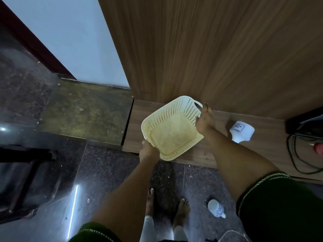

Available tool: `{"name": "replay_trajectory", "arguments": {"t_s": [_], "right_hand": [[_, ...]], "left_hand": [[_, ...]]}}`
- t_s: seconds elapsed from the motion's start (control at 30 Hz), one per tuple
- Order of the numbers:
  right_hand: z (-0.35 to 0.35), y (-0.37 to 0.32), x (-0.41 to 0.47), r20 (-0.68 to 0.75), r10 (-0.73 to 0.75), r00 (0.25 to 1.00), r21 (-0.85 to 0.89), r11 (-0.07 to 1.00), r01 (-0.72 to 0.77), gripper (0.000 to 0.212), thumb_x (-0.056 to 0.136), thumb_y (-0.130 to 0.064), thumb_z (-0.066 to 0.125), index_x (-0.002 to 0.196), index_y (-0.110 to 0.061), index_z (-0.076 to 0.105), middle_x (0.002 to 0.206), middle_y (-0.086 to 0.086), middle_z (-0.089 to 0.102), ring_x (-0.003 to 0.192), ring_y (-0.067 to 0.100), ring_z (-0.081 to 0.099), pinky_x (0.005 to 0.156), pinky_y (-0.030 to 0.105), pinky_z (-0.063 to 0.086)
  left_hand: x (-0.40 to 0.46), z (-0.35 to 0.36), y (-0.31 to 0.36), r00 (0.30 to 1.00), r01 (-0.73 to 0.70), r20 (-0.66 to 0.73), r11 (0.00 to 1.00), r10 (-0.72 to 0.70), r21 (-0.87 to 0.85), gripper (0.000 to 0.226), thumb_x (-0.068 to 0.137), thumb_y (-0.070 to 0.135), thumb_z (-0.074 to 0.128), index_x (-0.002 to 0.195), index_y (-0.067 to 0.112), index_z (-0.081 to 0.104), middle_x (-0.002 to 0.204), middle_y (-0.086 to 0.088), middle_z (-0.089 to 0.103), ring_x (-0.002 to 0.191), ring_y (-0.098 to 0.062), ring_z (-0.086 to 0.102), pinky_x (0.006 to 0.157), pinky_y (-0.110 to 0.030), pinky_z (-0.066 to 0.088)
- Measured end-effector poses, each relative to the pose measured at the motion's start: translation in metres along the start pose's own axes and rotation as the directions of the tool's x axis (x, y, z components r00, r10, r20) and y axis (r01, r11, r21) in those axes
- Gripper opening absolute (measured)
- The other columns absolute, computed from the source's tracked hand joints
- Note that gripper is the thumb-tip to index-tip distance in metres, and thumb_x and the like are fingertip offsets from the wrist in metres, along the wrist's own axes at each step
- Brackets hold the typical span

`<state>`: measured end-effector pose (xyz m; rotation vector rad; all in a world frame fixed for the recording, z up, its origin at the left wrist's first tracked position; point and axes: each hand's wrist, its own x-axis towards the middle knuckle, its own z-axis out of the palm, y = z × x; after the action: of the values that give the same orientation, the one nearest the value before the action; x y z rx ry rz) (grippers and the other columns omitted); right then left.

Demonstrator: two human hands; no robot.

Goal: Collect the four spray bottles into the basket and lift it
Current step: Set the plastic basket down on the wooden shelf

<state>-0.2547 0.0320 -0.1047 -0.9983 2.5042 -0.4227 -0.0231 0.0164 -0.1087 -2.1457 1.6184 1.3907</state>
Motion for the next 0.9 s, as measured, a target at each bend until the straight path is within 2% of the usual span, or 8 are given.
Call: {"name": "replay_trajectory", "arguments": {"t_s": [0.17,0.23,0.33,0.43,0.5,0.67,0.77,0.9], "right_hand": [[-0.005,-0.005,0.014,0.015,0.170,0.985,0.162,0.972,-0.170,0.046,0.095,-0.007,0.044,0.140,0.000,0.034,0.139,0.022,0.046,0.128,0.034,0.045,0.103,0.032,0.035],[-0.009,-0.002,0.014,0.040,0.233,0.972,0.121,0.964,-0.236,0.041,0.096,-0.008,0.040,0.136,0.002,0.039,0.136,0.023,0.048,0.126,0.034,0.046,0.101,0.032,0.036],[-0.016,0.006,0.002,0.096,0.301,0.949,0.080,0.948,-0.309,0.039,0.097,-0.009,0.037,0.134,0.001,0.043,0.138,0.020,0.047,0.127,0.033,0.044,0.097,0.033,0.036],[-0.018,0.014,-0.016,-0.037,0.314,0.949,0.154,0.940,-0.305,0.031,0.093,-0.005,0.042,0.120,-0.007,0.059,0.119,0.014,0.063,0.096,0.027,0.056,0.070,0.024,0.037],[-0.015,0.020,-0.027,-0.089,0.321,0.943,0.188,0.935,-0.301,0.030,0.091,-0.004,0.043,0.111,-0.009,0.064,0.107,0.014,0.068,0.078,0.020,0.049,0.056,0.023,0.032],[-0.003,0.031,-0.040,-0.129,0.412,0.902,0.304,0.882,-0.359,0.029,0.091,-0.004,0.042,0.108,-0.005,0.066,0.103,0.018,0.068,0.078,0.023,0.052,0.066,0.025,0.035],[-0.002,0.034,-0.042,-0.135,0.420,0.898,0.303,0.880,-0.366,0.030,0.092,-0.004,0.043,0.113,-0.004,0.064,0.108,0.019,0.066,0.092,0.033,0.059,0.069,0.025,0.036],[0.000,0.032,-0.041,-0.170,0.403,0.899,0.304,0.889,-0.342,0.028,0.093,-0.005,0.044,0.114,-0.004,0.063,0.109,0.018,0.064,0.089,0.025,0.054,0.070,0.024,0.034]], "left_hand": [[0.007,-0.001,0.002,0.999,-0.012,-0.044,1.000,0.011,-0.023,0.041,0.088,0.007,0.039,0.128,0.003,0.037,0.129,-0.024,0.050,0.115,-0.041,0.052,0.081,-0.042,0.044],[0.010,-0.007,0.003,0.997,-0.019,-0.079,1.000,0.019,0.008,0.039,0.087,0.005,0.038,0.126,0.002,0.039,0.126,-0.023,0.052,0.113,-0.038,0.053,0.077,-0.039,0.043],[0.019,-0.021,0.005,0.987,-0.071,-0.137,0.992,0.085,0.104,0.032,0.089,0.002,0.040,0.120,0.001,0.046,0.124,-0.021,0.055,0.114,-0.036,0.052,0.086,-0.041,0.044],[0.033,-0.037,0.015,0.974,-0.128,-0.162,0.975,0.158,0.181,0.026,0.091,0.004,0.043,0.116,0.001,0.050,0.119,-0.020,0.058,0.110,-0.035,0.054,0.086,-0.040,0.044],[0.042,-0.045,0.028,0.961,-0.178,-0.172,0.961,0.216,0.211,0.027,0.091,0.005,0.043,0.117,0.002,0.051,0.117,-0.019,0.060,0.107,-0.034,0.055,0.083,-0.040,0.045],[0.056,-0.056,0.061,0.918,-0.304,-0.188,0.925,0.348,0.227,0.030,0.088,0.002,0.037,0.113,0.006,0.052,0.109,-0.019,0.063,0.104,-0.036,0.056,0.075,-0.036,0.038],[0.060,-0.058,0.068,0.915,-0.320,-0.166,0.912,0.368,0.257,0.026,0.087,0.003,0.040,0.110,0.007,0.053,0.108,-0.020,0.063,0.104,-0.038,0.056,0.075,-0.035,0.037],[0.064,-0.060,0.067,0.914,-0.327,-0.135,0.894,0.381,0.307,0.027,0.087,0.002,0.042,0.112,0.004,0.051,0.109,-0.021,0.062,0.105,-0.038,0.056,0.078,-0.038,0.041]]}}
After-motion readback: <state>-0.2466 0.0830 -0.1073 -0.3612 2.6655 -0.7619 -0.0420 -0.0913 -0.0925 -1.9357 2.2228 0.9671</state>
